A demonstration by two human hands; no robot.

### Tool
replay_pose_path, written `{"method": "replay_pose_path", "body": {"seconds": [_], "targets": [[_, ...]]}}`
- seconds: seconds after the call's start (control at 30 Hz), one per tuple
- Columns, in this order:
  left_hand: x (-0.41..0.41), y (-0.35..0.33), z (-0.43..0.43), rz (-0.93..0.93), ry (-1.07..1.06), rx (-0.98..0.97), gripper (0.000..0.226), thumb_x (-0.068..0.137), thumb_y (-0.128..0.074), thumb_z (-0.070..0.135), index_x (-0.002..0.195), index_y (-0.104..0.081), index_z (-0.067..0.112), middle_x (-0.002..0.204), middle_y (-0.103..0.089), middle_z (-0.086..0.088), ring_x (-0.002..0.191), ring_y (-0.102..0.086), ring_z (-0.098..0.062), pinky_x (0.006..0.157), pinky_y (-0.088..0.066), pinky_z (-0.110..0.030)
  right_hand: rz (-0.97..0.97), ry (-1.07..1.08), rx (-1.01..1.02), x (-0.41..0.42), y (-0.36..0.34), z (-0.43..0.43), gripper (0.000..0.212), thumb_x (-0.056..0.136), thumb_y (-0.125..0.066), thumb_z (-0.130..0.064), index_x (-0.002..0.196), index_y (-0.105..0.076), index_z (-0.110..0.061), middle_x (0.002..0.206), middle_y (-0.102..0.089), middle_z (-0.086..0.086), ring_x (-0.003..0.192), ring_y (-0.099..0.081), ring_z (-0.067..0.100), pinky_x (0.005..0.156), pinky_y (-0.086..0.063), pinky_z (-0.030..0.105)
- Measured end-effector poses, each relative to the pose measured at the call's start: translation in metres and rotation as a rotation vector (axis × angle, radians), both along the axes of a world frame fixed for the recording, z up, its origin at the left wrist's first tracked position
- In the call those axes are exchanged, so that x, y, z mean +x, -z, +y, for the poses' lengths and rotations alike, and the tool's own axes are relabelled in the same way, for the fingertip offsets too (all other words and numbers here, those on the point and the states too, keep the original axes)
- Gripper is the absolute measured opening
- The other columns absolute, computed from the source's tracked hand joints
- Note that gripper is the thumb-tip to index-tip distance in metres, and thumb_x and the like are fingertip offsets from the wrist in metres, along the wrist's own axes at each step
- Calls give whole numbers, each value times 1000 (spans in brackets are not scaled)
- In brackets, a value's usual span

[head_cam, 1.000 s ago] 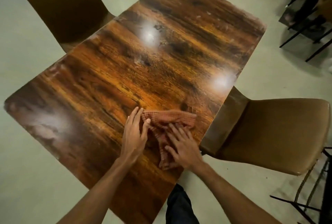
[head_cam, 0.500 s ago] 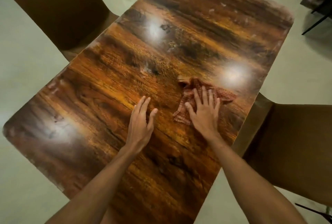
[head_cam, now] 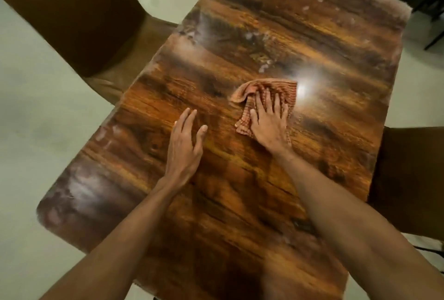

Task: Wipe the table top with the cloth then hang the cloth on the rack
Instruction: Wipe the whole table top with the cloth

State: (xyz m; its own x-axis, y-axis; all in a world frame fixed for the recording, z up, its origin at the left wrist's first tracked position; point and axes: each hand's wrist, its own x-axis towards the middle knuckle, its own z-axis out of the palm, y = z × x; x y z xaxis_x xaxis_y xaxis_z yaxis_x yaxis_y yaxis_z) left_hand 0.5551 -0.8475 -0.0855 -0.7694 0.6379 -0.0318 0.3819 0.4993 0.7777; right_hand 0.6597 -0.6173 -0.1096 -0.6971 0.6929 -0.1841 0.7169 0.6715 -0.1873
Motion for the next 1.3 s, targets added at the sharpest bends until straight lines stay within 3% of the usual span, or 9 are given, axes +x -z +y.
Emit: {"method": "replay_pose_path", "body": {"seconds": [0.23,0.4,0.47,0.6,0.7,0.8,0.87,1.07,1.3], "targets": [[-74,-1,-80,0,-154,-17,56,106,-39,49,154,-38,20,164,-32,-1,150,-28,-18,122,-29,-47,-9,-490,75,-125,1,-148,58,109,-22,-44,165,-21,-29,175,-10,2,161,-9,31,128,-9,59],[-111,10,-135,15,-280,-7,58,106,-37,51,155,-37,21,164,-31,-3,151,-28,-17,123,-29,-40,13,-322,96,-164,5,-154,59,110,-22,-43,166,-20,-27,175,-10,1,161,-10,28,128,-9,58],[-112,14,-153,25,-327,-21,57,106,-40,47,154,-39,16,163,-32,-5,151,-28,-17,123,-28,-37,28,-399,69,-184,-2,-200,61,109,-19,-43,167,-17,-24,175,-10,4,161,-7,31,127,-9,60],[-101,10,-180,52,-400,-15,56,106,-38,48,154,-39,20,165,-26,-4,152,-25,-19,119,-27,-31,15,-773,80,-179,1,-284,62,108,-19,-41,167,-13,-22,176,-4,3,162,-3,29,128,-5,58],[-95,5,-199,74,-485,-31,60,104,-34,55,152,-40,20,166,-24,-3,152,-26,-20,115,-29,-30,-3,-739,32,-171,-2,-301,61,110,-23,-41,167,-11,-23,176,-1,3,162,-2,28,128,-2,57],[-75,-1,-214,81,-501,-9,62,104,-33,59,152,-40,19,166,-24,-1,149,-33,-24,113,-41,-41,-20,-916,40,-127,-5,-334,73,106,-36,-47,167,-6,-20,175,4,8,162,7,30,128,4,58],[-61,-5,-217,102,-495,-19,63,104,-32,60,151,-40,19,165,-25,-1,146,-38,-25,111,-45,-41,57,-984,-72,-92,-5,-346,68,106,-41,-42,166,-16,-19,175,-4,8,162,2,29,129,3,57],[18,-18,-186,141,-383,-29,67,103,-32,61,152,-42,17,166,-26,-6,151,-27,-22,118,-24,-32,37,-587,-57,24,-5,-269,56,111,-25,-44,164,-28,-25,174,-16,-1,161,-13,24,128,-11,57],[135,-29,-114,43,-60,4,61,105,-37,51,155,-38,16,167,-22,-3,152,-24,-20,122,-26,-41,4,113,-16,213,1,-178,61,109,-20,-48,166,-17,-27,175,-8,2,162,-7,28,128,-7,60]]}}
